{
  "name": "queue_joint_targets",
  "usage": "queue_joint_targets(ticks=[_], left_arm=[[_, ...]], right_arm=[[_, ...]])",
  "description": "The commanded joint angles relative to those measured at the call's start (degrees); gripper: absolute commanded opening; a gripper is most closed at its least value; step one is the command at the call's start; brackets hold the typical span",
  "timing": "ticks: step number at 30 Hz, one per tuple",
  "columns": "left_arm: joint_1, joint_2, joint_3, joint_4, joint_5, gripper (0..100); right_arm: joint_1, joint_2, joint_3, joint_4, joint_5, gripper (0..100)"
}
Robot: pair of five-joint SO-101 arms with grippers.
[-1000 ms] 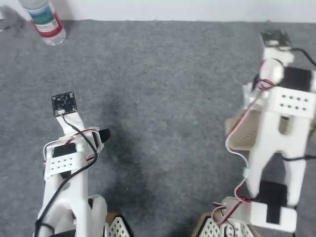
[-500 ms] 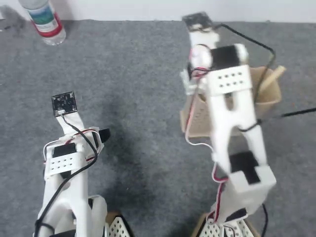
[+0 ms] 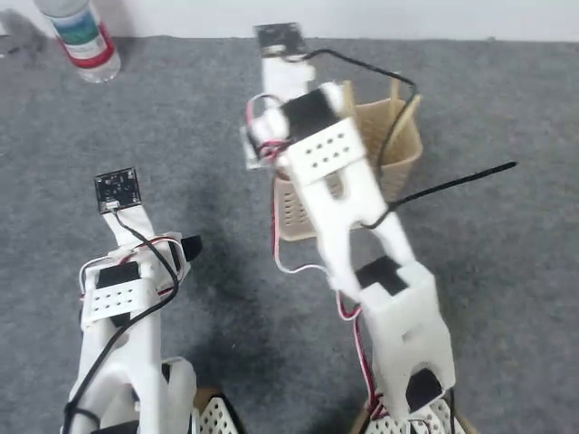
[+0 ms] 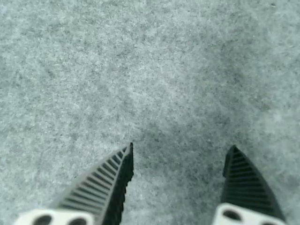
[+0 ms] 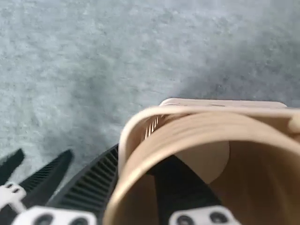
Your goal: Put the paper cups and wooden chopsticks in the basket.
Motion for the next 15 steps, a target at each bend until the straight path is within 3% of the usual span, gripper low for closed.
queue_joint_targets(ticks=[1,7,9,15], left_arm=[[0.4,-0.5,-0.7,-1.0,0.5,30],[0.4,-0.5,-0.7,-1.0,0.6,30],[0.4,-0.5,-0.7,-1.0,0.6,30],[0.4,-0.5,-0.7,-1.0,0.6,30]], right_arm=[[-0.9,2.3,-7.0,-1.6,-1.3,0.6],[4.3,6.5,-13.4,-1.8,-2.5,1.0],[4.3,6.3,-17.1,-1.5,1.1,3.1],[0.1,6.3,-33.3,1.6,12.4,28.4]])
